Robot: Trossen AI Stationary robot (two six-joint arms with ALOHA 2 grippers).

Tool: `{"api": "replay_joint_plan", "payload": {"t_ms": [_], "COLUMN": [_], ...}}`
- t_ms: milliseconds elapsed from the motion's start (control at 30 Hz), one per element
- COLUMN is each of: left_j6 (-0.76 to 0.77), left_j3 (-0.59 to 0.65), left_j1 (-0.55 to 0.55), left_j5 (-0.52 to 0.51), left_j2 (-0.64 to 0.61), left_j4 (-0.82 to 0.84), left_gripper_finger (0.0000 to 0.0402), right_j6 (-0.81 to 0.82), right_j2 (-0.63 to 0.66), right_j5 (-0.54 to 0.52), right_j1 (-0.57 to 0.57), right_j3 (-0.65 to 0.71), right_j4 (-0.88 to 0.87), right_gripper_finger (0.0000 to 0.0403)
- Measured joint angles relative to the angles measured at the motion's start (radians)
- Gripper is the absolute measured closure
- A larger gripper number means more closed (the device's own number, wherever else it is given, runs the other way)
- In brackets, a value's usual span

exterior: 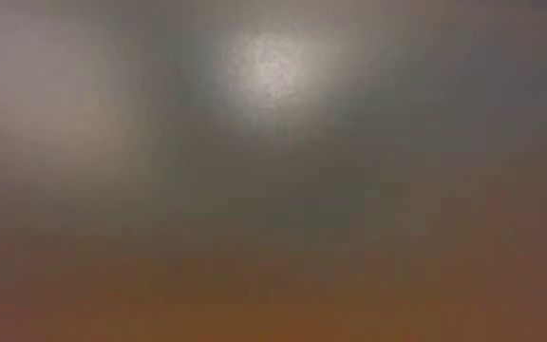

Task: Roll microfiber towels into tight, uniform cylinder then place into a basket
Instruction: Roll the gray towel

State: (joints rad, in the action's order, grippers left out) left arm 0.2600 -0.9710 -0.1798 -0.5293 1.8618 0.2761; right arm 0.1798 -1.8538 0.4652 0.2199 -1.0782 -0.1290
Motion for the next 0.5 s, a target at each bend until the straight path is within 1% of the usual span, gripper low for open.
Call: {"api": "replay_joint_plan", "payload": {"t_ms": [67, 133, 300, 333, 500], "left_j6": [0.0, -0.002, -0.044, -0.043, -0.103], "left_j3": [0.0, -0.001, -0.001, -0.001, 0.001], "left_j1": [0.004, 0.012, 0.044, 0.05, 0.081], "left_j5": [0.003, 0.014, 0.106, 0.122, 0.203], "left_j2": [0.001, 0.001, -0.004, -0.007, -0.054], "left_j4": [0.001, 0.003, 0.01, 0.012, 0.023], "left_gripper_finger": [0.0302, 0.0316, 0.0384, 0.0392, 0.04], "right_j6": [0.0, -0.001, -0.002, -0.002, -0.005], "right_j2": [0.0, 0.0, 0.0, 0.0, 0.0], "right_j5": [0.0, 0.001, 0.021, 0.023, 0.021], "right_j1": [0.0, 0.0, 0.0, 0.0, -0.001], "right_j3": [0.0, 0.0, 0.0, 0.0, -0.001], "right_j4": [-0.005, -0.009, -0.02, -0.029, -0.092], "right_gripper_finger": [0.0395, 0.0394, 0.0394, 0.0394, 0.0394]}}
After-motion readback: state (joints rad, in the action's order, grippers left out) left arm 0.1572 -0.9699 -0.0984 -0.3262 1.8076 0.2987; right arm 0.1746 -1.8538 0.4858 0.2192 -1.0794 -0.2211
